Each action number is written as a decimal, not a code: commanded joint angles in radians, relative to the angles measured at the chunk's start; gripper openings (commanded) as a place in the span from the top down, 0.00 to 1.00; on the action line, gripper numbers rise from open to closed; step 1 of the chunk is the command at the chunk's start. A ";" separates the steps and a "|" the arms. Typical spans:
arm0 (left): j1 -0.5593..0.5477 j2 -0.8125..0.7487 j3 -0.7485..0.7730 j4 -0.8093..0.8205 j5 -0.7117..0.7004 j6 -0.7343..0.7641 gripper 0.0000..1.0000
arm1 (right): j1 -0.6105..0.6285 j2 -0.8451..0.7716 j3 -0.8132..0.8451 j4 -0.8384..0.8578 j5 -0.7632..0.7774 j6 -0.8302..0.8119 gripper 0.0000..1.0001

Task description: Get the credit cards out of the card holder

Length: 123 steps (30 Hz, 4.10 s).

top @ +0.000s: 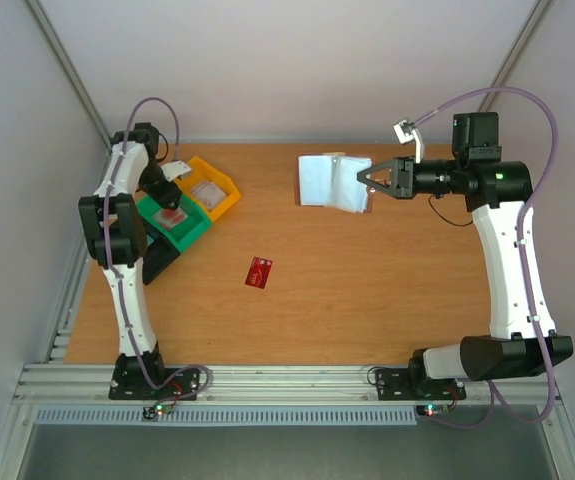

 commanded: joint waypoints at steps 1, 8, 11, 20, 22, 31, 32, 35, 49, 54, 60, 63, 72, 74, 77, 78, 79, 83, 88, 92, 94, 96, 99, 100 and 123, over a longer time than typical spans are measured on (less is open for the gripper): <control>0.003 -0.094 -0.003 0.145 -0.023 -0.033 0.31 | -0.005 0.001 0.028 -0.003 -0.036 -0.015 0.98; 0.003 -0.280 -0.049 0.188 0.204 -0.107 0.27 | -0.004 -0.002 0.021 -0.008 -0.040 -0.018 0.97; 0.003 -0.375 -0.109 0.204 0.368 -0.152 0.25 | -0.004 -0.002 0.023 -0.007 -0.032 -0.015 0.97; -0.168 -0.744 -0.449 0.488 0.978 -0.573 0.01 | 0.024 -0.001 0.029 0.023 -0.031 0.020 0.97; -0.277 -0.865 -0.596 0.712 0.944 -0.700 0.01 | 0.038 0.001 0.030 0.027 -0.025 0.020 0.97; -0.529 -0.931 -0.818 1.338 0.869 -1.297 0.01 | 0.129 0.015 0.033 0.043 -0.008 0.025 0.97; -0.535 -0.928 -0.832 1.375 0.873 -1.313 0.01 | 0.134 0.015 0.036 0.043 -0.007 0.026 0.97; -0.551 -0.914 -0.855 1.437 0.903 -1.336 0.01 | 0.144 0.015 0.037 0.046 -0.006 0.027 0.97; -0.576 -0.912 -0.864 1.551 0.903 -1.393 1.00 | 0.080 0.010 0.034 -0.098 0.026 -0.091 0.55; -0.578 -0.926 -0.875 1.573 0.946 -1.371 1.00 | 0.077 0.002 0.019 -0.090 0.122 -0.095 0.69; -0.591 -0.920 -0.873 1.567 0.923 -1.342 1.00 | 0.117 0.028 0.022 -0.030 0.124 -0.041 0.62; -0.609 -0.909 -0.861 1.532 0.861 -1.337 1.00 | 0.191 0.029 0.005 0.032 0.133 -0.004 0.52; -0.620 -0.898 -0.823 1.435 0.774 -1.317 1.00 | 0.256 0.033 0.006 0.051 0.272 0.018 0.39; -0.625 -0.897 -0.819 1.426 0.768 -1.320 1.00 | 0.265 0.042 0.007 0.049 0.327 0.030 0.37; -0.635 -0.901 -0.801 1.359 0.724 -1.313 1.00 | 0.281 0.051 0.006 0.065 0.413 0.066 0.32; -0.638 -0.901 -0.790 1.327 0.698 -1.306 1.00 | 0.286 0.052 0.001 0.079 0.432 0.084 0.31; -0.643 -0.901 -0.779 1.291 0.668 -1.301 1.00 | 0.292 0.053 -0.002 0.095 0.453 0.105 0.30; -0.674 -0.897 -0.747 1.177 0.558 -1.303 1.00 | 0.350 0.069 0.000 0.140 0.559 0.153 0.23; -0.691 -0.878 -0.728 1.114 0.508 -1.277 1.00 | 0.358 0.101 0.001 0.153 0.635 0.198 0.33; -0.690 -0.846 -0.685 0.922 0.351 -1.258 1.00 | 0.335 0.105 -0.027 0.102 0.682 0.207 0.47; -0.688 -0.829 -0.687 0.889 0.388 -1.222 1.00 | 0.305 0.100 -0.076 0.090 0.668 0.218 0.56; -0.687 -0.816 -0.710 0.900 0.448 -1.179 1.00 | 0.274 0.086 -0.143 0.101 0.618 0.225 0.70; -0.686 -0.783 -0.716 0.936 0.510 -1.162 1.00 | 0.247 0.084 -0.231 0.131 0.531 0.230 0.97; -0.686 -0.768 -0.710 0.935 0.518 -1.159 1.00 | 0.236 0.088 -0.250 0.136 0.511 0.235 0.99; -0.526 -0.936 -1.019 0.851 0.068 -0.995 0.01 | 0.051 0.513 -0.447 0.142 0.363 0.258 0.49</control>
